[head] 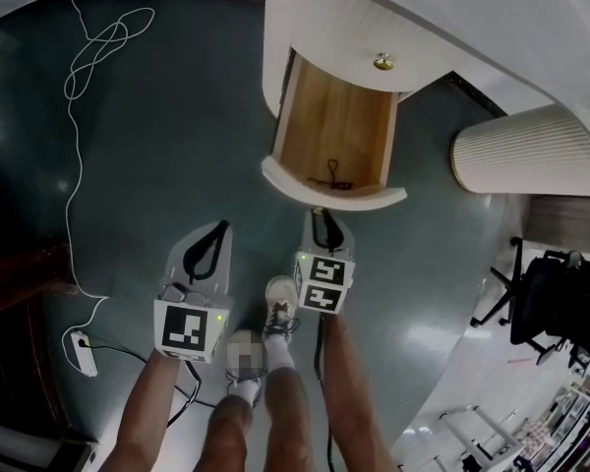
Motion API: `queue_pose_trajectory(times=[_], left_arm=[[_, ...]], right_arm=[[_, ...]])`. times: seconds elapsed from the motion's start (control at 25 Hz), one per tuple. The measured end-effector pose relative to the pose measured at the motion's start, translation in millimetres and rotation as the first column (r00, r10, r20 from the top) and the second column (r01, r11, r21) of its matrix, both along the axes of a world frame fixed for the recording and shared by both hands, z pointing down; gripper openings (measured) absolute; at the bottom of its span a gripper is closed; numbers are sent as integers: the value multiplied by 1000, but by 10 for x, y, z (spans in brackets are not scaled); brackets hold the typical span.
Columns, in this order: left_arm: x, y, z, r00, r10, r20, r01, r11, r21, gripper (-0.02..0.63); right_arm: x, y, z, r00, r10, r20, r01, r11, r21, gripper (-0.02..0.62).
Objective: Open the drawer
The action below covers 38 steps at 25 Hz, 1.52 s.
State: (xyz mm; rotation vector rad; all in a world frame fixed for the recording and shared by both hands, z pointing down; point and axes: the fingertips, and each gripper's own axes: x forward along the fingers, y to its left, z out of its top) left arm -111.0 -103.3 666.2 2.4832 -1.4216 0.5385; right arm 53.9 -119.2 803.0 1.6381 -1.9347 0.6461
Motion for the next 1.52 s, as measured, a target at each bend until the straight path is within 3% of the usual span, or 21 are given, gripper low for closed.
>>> queue_pose_trajectory(times=[0.48, 1.08, 1.24, 1.52], left_arm=[[40, 104, 36, 1000, 5, 2, -5, 1000, -24, 6], [87, 190, 1, 1000, 7, 0, -7, 999, -39, 6], [80, 223, -67, 1000, 12, 7, -11, 999, -34, 6], [72, 235, -314, 1000, 14, 9, -14, 1000, -26, 6]], right_arm=[[-44, 298, 37, 1000, -4, -9, 4, 1000, -10, 104], [-50, 278, 19, 1000, 7, -7, -7, 1000, -10, 111], [-64, 312, -45, 999, 5, 34, -5, 1000, -1, 223], [-95, 350, -296, 999, -12, 32, 12, 1000, 1, 227]])
